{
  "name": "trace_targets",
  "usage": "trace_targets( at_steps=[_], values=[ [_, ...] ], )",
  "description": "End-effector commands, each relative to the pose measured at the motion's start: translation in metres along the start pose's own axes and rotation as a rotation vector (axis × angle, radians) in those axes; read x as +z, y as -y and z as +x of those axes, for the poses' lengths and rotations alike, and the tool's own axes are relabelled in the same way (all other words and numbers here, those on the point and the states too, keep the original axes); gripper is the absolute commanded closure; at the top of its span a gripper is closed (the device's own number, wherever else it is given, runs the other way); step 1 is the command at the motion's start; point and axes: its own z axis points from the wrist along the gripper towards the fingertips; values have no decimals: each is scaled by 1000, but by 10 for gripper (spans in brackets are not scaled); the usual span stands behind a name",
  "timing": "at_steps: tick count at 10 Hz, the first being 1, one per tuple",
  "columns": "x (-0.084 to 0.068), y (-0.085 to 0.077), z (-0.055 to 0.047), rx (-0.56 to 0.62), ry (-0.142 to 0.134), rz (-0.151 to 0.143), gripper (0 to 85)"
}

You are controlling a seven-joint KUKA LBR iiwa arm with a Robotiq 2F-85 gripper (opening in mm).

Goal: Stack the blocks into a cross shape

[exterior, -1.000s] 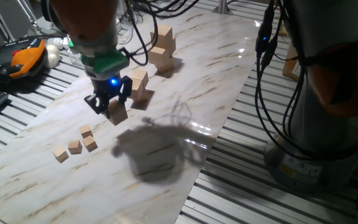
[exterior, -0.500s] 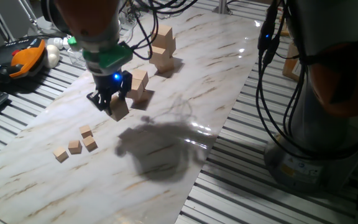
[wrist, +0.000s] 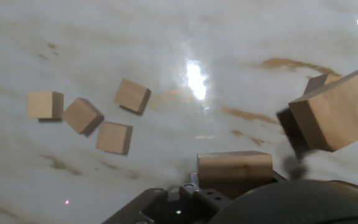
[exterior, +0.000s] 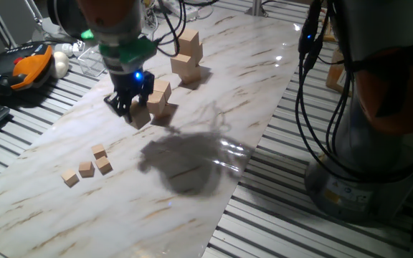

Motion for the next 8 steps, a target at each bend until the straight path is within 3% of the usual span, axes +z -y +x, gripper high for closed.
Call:
trace_targets(
  at_steps=[1, 8],
  values=[
    [-1, 3, -1, -5, 2, 3, 850],
    [-2, 13, -1, -23, -12, 5, 850]
  ],
)
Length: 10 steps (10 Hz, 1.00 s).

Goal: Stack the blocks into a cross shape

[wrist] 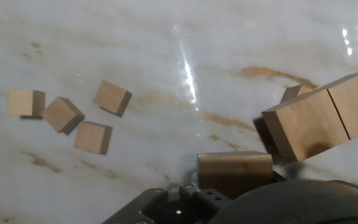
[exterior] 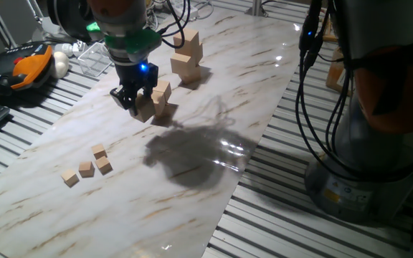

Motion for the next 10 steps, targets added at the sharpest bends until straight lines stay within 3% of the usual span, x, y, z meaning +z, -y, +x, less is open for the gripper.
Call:
trace_targets(
  at_steps=[1, 3, 5, 7, 10],
  values=[
    [0, 0, 0, 10, 3, -7, 850],
    [0, 0, 0, 41, 0, 9, 850],
    [0, 0, 0, -51, -1, 4, 850],
    [0, 0, 0, -146, 29, 53, 850],
    [-1, 1, -1, -240, 18, 52, 850]
  ],
)
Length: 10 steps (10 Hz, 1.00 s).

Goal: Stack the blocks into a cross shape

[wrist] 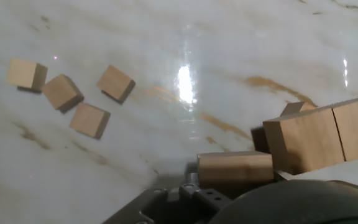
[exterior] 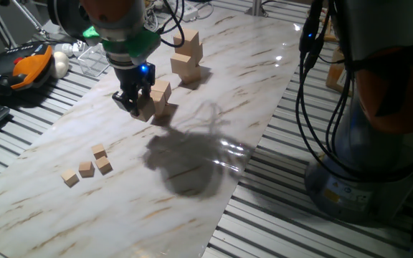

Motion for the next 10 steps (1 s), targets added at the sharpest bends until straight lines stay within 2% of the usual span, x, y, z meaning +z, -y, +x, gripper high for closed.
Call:
trace_targets(
  at_steps=[1, 2, 4, 6, 7, 10],
  values=[
    [-4, 7, -4, -70, -7, -19, 850],
    [-5, 18, -6, -66, -11, -34, 850],
    [-7, 37, -10, -41, 1, -35, 850],
    [-11, 52, -16, -59, 10, -21, 850],
    [-11, 57, -18, -62, 12, -27, 850],
    [2, 77, -23, -86, 27, -44, 850]
  ],
)
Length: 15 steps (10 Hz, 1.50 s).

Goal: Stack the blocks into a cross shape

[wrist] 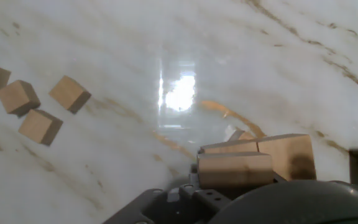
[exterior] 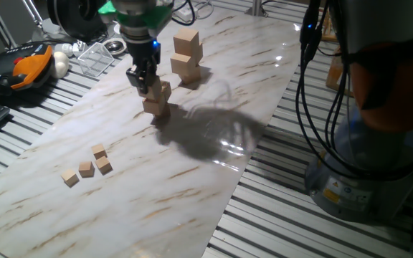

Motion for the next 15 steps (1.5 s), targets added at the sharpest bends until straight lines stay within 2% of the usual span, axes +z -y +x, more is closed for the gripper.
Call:
trace_targets(
  at_steps=[1, 7, 9, 15],
  values=[
    [2, 5, 0, -1, 1, -6, 850],
    [2, 22, -5, -73, 14, -13, 850],
    [3, 26, -5, -64, 13, -7, 850],
    [13, 29, -4, -52, 10, -17, 850]
  ],
)
